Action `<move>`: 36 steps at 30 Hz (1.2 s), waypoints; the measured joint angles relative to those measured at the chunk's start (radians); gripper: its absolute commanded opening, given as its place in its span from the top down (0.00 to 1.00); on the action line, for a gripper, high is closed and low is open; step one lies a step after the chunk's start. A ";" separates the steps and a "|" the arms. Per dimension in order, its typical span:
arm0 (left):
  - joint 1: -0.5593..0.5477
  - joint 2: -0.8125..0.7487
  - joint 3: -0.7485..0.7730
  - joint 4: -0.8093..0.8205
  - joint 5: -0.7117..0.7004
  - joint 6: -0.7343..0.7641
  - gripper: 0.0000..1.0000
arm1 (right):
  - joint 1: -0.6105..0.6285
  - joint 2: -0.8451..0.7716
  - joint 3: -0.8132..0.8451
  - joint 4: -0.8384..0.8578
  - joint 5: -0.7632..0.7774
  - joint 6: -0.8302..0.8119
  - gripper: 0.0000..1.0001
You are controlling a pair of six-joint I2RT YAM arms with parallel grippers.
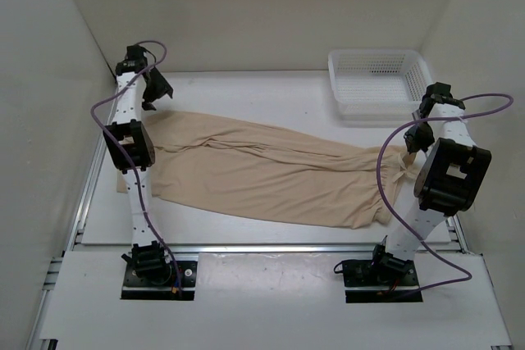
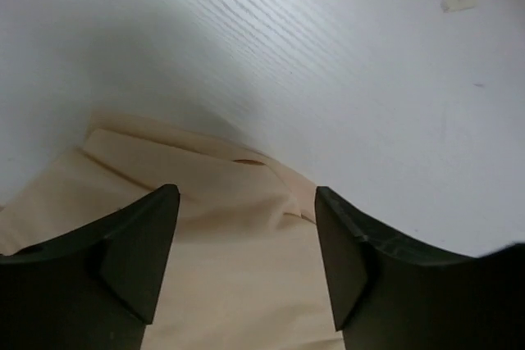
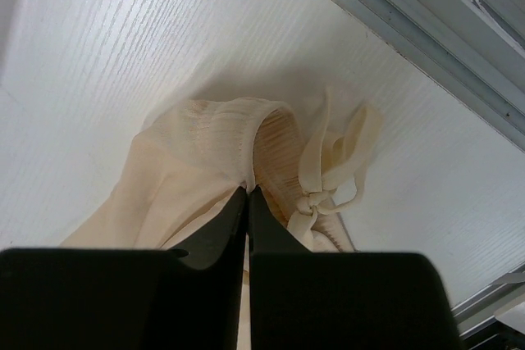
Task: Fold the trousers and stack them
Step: Flatten the trousers out
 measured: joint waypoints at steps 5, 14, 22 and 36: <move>-0.032 0.111 0.021 0.011 0.000 -0.011 0.23 | 0.000 0.000 0.000 0.000 -0.001 0.000 1.00; -0.052 0.106 -0.034 0.003 -0.024 0.026 0.85 | 0.000 0.009 0.000 0.001 -0.011 0.000 1.00; -0.052 0.077 -0.074 -0.035 -0.030 0.079 0.90 | 0.000 0.010 0.000 0.008 -0.018 0.000 1.00; 0.013 -0.267 -0.011 0.011 -0.050 0.066 0.90 | 0.000 -0.137 -0.003 0.007 0.060 0.011 1.00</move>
